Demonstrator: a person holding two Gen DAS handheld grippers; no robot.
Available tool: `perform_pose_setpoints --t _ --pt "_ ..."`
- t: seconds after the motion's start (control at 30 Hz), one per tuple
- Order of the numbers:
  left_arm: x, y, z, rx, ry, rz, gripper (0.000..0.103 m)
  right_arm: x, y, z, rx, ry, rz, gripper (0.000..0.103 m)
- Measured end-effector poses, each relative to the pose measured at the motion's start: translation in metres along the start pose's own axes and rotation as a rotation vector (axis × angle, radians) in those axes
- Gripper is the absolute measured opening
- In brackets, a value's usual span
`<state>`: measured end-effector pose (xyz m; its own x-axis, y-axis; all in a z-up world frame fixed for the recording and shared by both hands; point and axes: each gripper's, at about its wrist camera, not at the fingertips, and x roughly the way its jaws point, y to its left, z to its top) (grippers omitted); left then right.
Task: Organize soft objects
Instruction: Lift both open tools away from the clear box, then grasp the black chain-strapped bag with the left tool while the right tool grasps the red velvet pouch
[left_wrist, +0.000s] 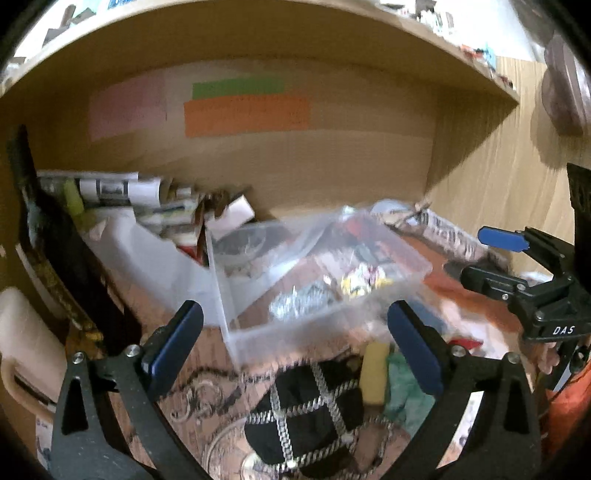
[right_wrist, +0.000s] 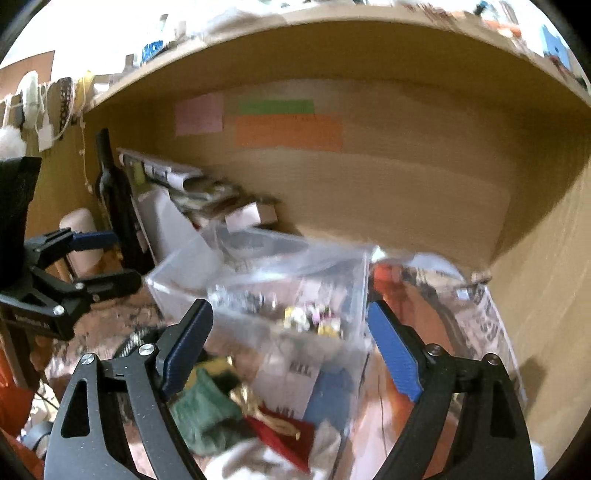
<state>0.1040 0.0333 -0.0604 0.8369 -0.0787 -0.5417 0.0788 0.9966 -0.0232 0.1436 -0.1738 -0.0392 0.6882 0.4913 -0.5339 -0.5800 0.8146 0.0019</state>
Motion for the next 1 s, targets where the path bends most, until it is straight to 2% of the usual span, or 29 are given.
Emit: perform_pose_setpoints --t 0.27,0.4,0.47,0.53,0.67,0.73,0.77,0.83,0.93,1.0 --pt "0.017 0.011 -0.042 -0.053 0.141 -0.005 0.101 0.007 -0.004 -0.044 0.023 0.112 -0.012 0.084" --pt "0.027 0.018 -0.060 -0.088 0.171 0.034 0.101 0.013 -0.010 -0.059 0.053 0.155 -0.008 0.083" --pt "0.031 0.021 -0.067 -0.104 0.192 0.029 0.094 0.015 -0.013 -0.065 0.074 0.175 0.009 0.075" --pt "0.036 0.023 -0.073 -0.106 0.224 0.016 0.078 0.017 -0.014 -0.068 0.088 0.195 0.031 0.063" --pt "0.042 0.023 -0.082 -0.109 0.256 -0.013 0.067 0.022 -0.013 -0.073 0.095 0.216 0.074 0.051" --pt "0.045 0.021 -0.083 -0.102 0.266 -0.034 0.052 0.025 -0.011 -0.074 0.096 0.225 0.092 0.039" --pt "0.045 0.020 -0.083 -0.098 0.265 -0.030 0.050 0.028 -0.010 -0.075 0.098 0.232 0.103 0.035" --pt "0.043 0.018 -0.082 -0.093 0.252 -0.024 0.038 0.032 -0.009 -0.076 0.106 0.241 0.121 0.024" --pt "0.038 0.018 -0.079 -0.096 0.236 -0.046 0.024 0.032 -0.008 -0.075 0.118 0.229 0.126 0.013" --pt "0.033 0.016 -0.077 -0.085 0.220 -0.044 0.020 0.029 -0.009 -0.073 0.119 0.204 0.118 0.010"
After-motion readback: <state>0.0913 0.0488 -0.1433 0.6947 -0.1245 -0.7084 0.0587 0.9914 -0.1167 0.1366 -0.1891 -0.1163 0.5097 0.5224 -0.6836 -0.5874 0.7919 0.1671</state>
